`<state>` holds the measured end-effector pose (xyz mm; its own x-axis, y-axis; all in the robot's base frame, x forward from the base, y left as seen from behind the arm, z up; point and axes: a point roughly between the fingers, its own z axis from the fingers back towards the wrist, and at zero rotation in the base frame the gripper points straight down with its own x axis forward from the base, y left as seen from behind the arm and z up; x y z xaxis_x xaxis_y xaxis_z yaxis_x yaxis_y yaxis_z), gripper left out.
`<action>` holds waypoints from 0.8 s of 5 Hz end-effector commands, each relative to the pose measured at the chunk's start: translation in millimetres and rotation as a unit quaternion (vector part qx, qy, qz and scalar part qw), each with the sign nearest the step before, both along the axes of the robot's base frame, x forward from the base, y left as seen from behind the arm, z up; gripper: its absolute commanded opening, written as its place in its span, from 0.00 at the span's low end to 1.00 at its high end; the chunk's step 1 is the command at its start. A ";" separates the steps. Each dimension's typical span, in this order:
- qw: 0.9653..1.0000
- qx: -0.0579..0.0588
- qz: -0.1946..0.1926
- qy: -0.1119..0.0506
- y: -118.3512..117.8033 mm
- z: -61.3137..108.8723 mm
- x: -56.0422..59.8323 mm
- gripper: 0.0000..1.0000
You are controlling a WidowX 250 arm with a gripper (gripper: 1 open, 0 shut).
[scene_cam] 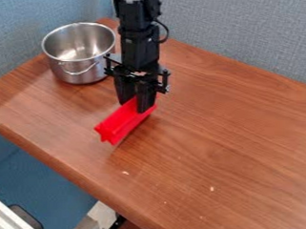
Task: Put the red object in the metal pot
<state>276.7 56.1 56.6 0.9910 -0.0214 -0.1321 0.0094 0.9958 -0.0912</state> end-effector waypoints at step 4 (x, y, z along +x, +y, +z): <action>0.998 0.023 -0.008 -0.051 8.0 25.7 12.9 0.00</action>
<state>279.6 59.6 58.5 0.9920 -0.0389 -0.1200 0.0306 0.9971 -0.0703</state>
